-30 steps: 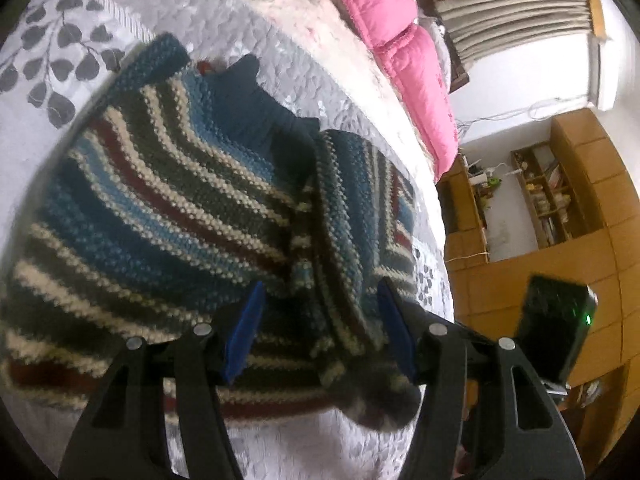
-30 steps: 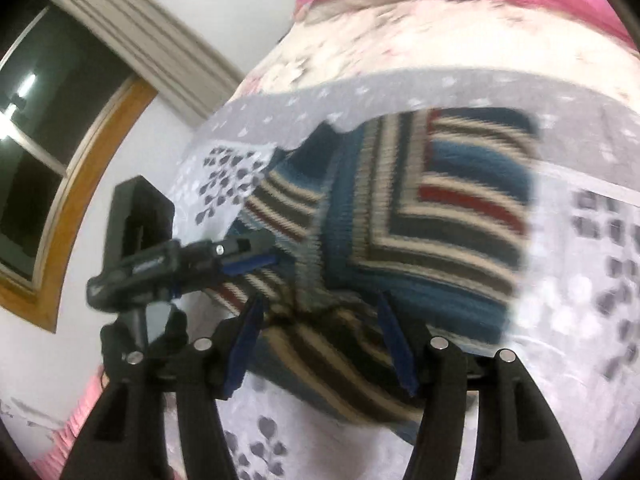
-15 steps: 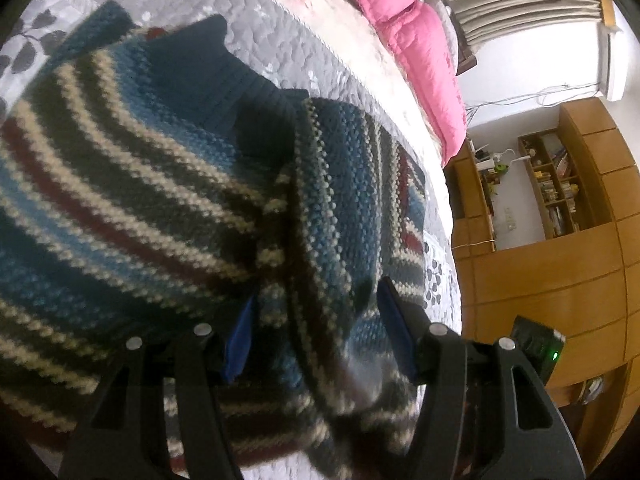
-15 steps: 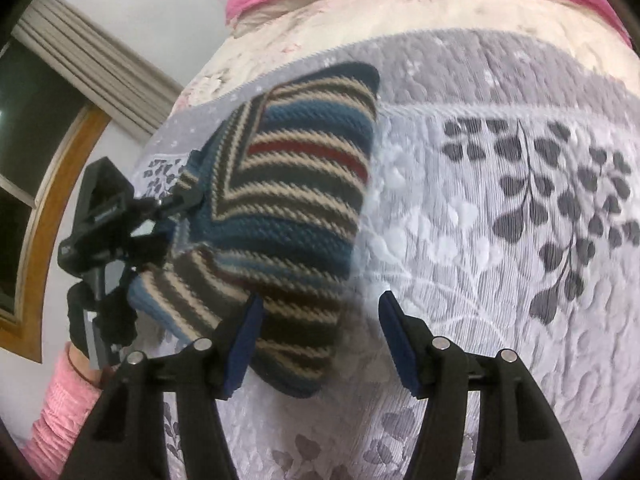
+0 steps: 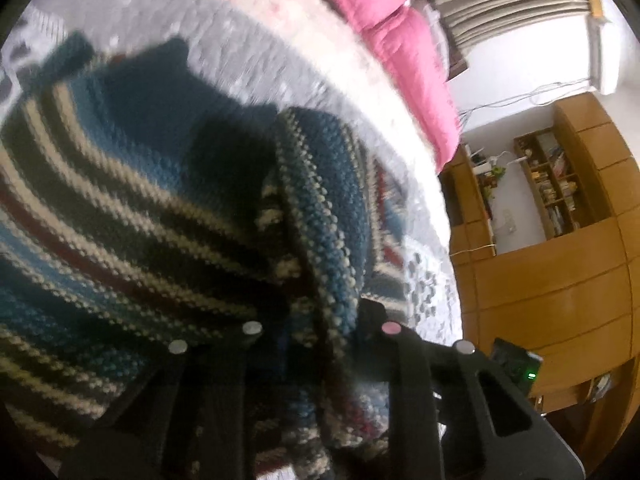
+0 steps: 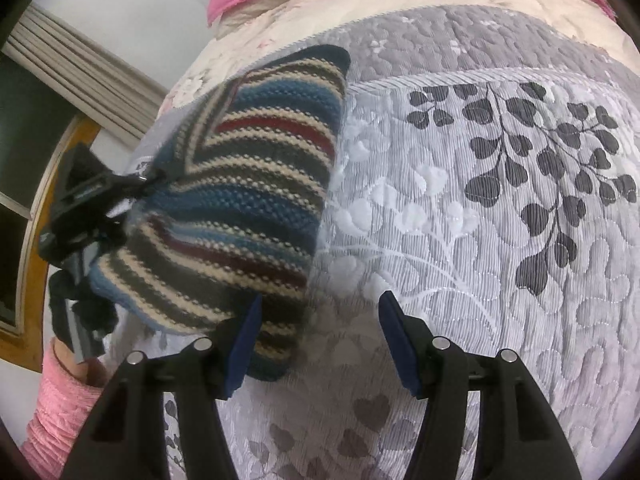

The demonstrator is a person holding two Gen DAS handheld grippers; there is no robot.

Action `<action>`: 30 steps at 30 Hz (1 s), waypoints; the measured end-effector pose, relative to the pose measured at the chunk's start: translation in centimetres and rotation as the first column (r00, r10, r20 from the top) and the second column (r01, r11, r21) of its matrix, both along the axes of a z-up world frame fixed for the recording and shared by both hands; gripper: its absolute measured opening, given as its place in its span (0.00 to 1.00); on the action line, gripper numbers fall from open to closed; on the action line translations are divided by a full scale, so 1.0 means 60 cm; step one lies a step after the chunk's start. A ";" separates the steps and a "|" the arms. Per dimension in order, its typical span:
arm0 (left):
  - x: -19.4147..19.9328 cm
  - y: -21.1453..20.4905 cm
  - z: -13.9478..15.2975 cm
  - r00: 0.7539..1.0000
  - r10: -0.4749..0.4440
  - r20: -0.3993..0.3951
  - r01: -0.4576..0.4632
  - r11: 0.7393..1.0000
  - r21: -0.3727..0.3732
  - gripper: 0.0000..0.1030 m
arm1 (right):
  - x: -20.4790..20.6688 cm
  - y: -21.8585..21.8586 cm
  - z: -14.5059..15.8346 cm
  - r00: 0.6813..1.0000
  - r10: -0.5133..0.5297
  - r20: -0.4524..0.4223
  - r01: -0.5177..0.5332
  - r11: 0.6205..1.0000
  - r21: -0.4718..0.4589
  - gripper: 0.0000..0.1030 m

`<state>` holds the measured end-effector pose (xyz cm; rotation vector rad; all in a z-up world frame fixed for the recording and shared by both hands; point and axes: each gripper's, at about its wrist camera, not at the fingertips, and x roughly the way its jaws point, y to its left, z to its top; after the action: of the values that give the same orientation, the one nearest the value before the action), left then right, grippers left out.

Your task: Fold small clothes

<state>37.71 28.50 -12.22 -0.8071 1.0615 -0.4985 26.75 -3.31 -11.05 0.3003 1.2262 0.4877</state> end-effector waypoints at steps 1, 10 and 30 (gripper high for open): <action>-0.004 0.005 0.013 1.000 0.003 0.017 -0.003 1.000 -0.002 0.20 | -0.001 0.001 0.000 1.000 -0.001 -0.001 0.001 1.000 0.001 0.59; -0.025 0.095 0.112 0.991 0.016 0.134 -0.030 0.995 0.100 0.20 | 0.004 0.038 0.017 0.999 0.035 0.026 -0.035 0.999 0.001 0.59; -0.027 0.274 -0.062 0.993 0.113 -0.024 -0.110 0.989 0.101 0.22 | -0.004 0.183 0.009 0.981 0.192 0.015 -0.192 0.981 0.024 0.59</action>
<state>36.11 44.92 -15.93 -0.7831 1.0538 -0.3372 26.51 7.70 -10.51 0.2010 1.2438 0.6717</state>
